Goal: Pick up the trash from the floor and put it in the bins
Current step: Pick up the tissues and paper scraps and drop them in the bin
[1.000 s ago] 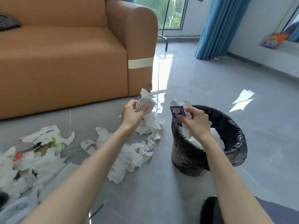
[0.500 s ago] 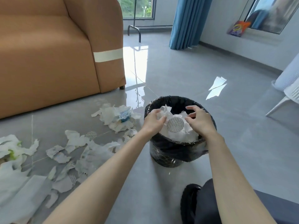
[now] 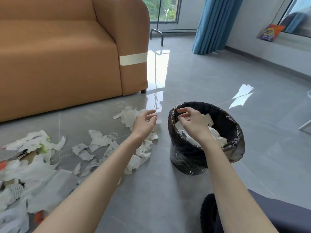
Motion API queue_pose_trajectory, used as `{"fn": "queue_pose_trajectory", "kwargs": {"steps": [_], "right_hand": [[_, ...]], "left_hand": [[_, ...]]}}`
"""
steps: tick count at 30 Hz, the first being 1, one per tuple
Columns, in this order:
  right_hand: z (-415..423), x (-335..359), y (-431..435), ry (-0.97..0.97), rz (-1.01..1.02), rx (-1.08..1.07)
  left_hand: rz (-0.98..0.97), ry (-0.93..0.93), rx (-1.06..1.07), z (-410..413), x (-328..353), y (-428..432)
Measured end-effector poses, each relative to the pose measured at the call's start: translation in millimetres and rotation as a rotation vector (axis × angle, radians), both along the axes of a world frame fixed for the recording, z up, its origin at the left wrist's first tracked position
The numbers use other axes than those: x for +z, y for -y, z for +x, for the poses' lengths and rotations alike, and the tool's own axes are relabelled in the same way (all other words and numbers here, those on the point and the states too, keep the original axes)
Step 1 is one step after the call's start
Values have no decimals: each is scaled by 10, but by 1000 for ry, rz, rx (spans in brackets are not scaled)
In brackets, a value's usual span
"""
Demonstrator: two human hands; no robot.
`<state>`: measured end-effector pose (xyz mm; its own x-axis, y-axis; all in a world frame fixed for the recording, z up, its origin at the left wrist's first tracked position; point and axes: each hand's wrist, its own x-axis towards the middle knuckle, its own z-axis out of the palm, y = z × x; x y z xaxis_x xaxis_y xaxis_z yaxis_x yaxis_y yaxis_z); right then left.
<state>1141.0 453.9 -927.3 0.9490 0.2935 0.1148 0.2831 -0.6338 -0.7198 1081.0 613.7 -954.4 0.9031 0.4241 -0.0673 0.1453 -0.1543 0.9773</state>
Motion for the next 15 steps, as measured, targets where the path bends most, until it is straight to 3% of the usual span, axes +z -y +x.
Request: {"fn": "queue_pose_trajectory", "kwargs": {"steps": [7,15], "right_hand": [[-365,-369,-671,-98,1,222],[-563,-1345,-1153,-303,-328,410]], "left_hand": [[45,-187,182,-619,-616,-644],[184,-395,261,-1207,-1434,-945]]}}
